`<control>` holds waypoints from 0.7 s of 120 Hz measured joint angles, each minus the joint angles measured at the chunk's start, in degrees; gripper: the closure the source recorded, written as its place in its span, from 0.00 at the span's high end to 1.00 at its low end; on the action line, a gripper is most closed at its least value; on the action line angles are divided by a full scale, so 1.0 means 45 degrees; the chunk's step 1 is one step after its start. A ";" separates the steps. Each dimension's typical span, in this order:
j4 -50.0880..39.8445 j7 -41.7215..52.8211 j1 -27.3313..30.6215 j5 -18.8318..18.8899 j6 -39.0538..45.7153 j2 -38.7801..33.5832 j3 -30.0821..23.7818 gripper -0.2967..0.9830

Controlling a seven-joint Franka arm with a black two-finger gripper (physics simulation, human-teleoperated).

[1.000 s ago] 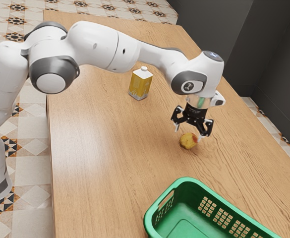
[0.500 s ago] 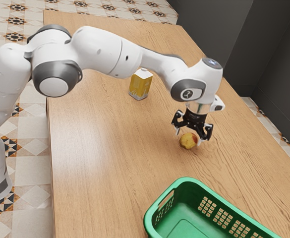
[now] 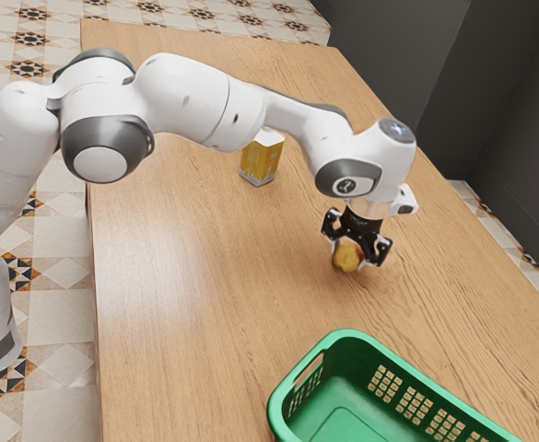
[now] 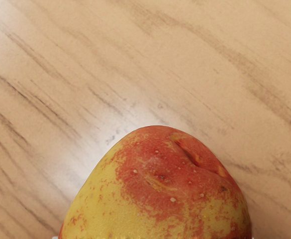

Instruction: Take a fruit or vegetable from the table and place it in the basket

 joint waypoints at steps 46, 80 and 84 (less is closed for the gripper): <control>0.1986 0.0160 -0.0173 0.0100 -0.1940 -0.0963 -0.0250 0.48; 0.1692 0.0006 -0.2305 -0.0681 -0.4733 -0.3132 -0.2524 0.52; 0.1689 -0.0034 -0.2473 -0.0700 -0.4926 -0.3220 -0.3042 0.52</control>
